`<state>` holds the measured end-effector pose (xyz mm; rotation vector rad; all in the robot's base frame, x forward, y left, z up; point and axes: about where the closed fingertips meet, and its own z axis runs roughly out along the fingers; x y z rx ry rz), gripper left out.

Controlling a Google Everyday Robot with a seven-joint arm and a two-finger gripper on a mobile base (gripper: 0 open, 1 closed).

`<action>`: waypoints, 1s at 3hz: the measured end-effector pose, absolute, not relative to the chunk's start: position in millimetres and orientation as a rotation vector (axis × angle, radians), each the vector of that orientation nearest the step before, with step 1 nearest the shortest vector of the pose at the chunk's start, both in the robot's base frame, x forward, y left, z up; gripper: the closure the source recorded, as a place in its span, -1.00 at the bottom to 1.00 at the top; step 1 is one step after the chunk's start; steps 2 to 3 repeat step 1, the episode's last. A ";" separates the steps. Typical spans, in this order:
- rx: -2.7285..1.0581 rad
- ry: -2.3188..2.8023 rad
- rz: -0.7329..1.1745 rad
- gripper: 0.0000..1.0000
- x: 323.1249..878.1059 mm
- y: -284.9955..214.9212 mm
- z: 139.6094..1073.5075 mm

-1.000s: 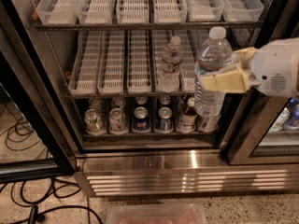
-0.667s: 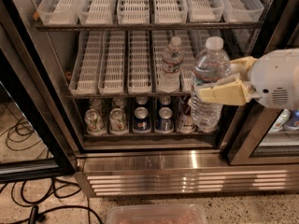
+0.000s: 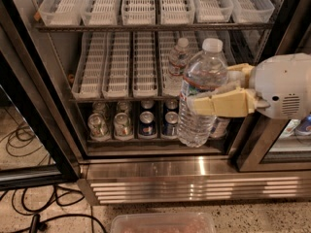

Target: Pick water bottle from middle shelf of fridge

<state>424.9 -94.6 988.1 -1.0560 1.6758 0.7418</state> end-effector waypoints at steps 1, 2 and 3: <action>-1.065 1.672 0.755 1.00 421.5 -91.8 989.1; -1.065 1.672 0.755 1.00 421.5 -91.8 989.1; -1.065 1.672 0.755 1.00 421.5 -91.8 989.1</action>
Offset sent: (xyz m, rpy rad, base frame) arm 0.0000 0.0000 0.0000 0.0000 0.0000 0.0000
